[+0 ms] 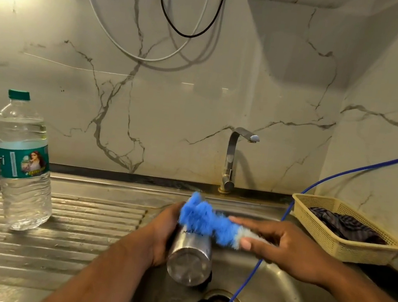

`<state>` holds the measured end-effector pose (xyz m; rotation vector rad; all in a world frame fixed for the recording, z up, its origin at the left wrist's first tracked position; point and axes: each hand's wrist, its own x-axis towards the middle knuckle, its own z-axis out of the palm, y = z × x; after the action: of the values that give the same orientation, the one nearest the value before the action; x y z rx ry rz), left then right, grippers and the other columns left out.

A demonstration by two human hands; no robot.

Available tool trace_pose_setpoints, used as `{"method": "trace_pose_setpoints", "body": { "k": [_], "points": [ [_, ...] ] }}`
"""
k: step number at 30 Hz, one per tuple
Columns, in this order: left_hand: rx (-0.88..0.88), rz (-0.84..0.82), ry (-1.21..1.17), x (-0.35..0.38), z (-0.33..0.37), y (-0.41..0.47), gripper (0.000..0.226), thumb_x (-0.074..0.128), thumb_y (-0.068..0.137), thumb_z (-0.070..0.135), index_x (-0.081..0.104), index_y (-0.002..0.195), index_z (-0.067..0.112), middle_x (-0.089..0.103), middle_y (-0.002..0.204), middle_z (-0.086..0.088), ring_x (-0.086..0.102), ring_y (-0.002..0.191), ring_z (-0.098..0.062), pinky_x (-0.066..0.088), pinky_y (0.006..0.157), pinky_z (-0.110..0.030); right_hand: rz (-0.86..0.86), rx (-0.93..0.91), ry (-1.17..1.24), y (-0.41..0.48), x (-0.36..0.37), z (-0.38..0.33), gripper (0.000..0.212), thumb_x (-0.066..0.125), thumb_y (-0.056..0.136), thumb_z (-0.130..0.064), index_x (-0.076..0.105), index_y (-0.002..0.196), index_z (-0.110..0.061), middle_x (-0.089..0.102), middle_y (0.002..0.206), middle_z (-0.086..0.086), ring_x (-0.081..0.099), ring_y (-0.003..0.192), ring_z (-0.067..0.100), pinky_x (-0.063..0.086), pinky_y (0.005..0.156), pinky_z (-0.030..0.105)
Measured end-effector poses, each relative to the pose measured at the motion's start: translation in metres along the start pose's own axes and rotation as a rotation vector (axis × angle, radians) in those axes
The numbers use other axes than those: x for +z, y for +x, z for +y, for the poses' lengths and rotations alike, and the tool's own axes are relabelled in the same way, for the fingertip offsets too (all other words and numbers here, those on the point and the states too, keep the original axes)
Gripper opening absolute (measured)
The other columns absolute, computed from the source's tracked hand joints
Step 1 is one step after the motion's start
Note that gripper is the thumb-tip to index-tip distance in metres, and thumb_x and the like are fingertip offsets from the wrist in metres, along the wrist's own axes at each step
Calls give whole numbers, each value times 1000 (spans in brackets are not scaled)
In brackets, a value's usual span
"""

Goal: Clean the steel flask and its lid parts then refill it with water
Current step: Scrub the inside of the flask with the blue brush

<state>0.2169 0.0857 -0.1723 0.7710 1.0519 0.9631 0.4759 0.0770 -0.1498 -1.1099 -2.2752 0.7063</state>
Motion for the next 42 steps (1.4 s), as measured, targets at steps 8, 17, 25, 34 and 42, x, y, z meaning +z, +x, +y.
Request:
{"method": "trace_pose_setpoints", "body": {
  "k": [8,17,25,34,42],
  "points": [
    [-51,26,-249,-8,5,-3,48,65,96,38,63,125,-1,73,96,-27,75,74,-38,62,57,-46,296,-366,-88,-12,-12,-20,41,73,90,-42,64,128,-53,73,113,-12,69,103,11,54,79,26],
    [-78,34,-378,-3,6,-5,44,58,100,35,62,113,-7,73,88,-30,74,68,-38,60,48,-44,307,-382,-419,-11,-21,-3,48,66,86,-55,56,132,-60,60,93,-18,60,87,12,50,69,33],
    [-34,83,-274,0,5,-9,48,62,96,34,60,126,-3,74,89,-26,75,67,-35,63,55,-45,383,-374,-393,-6,-17,0,47,65,87,-51,56,132,-61,61,93,-15,61,88,12,51,73,37],
    [-39,121,-265,-2,5,-8,45,58,100,36,62,113,-7,74,88,-30,75,65,-38,60,47,-43,398,-388,-395,-2,-11,9,47,65,87,-44,60,132,-56,57,94,-17,55,93,9,45,78,27],
    [-74,112,-290,-7,4,3,50,60,97,42,64,120,-3,75,91,-25,75,67,-35,62,50,-44,411,-357,-347,3,-3,10,45,61,87,-45,59,129,-59,61,95,-16,56,96,9,46,81,29]
  ]
}}
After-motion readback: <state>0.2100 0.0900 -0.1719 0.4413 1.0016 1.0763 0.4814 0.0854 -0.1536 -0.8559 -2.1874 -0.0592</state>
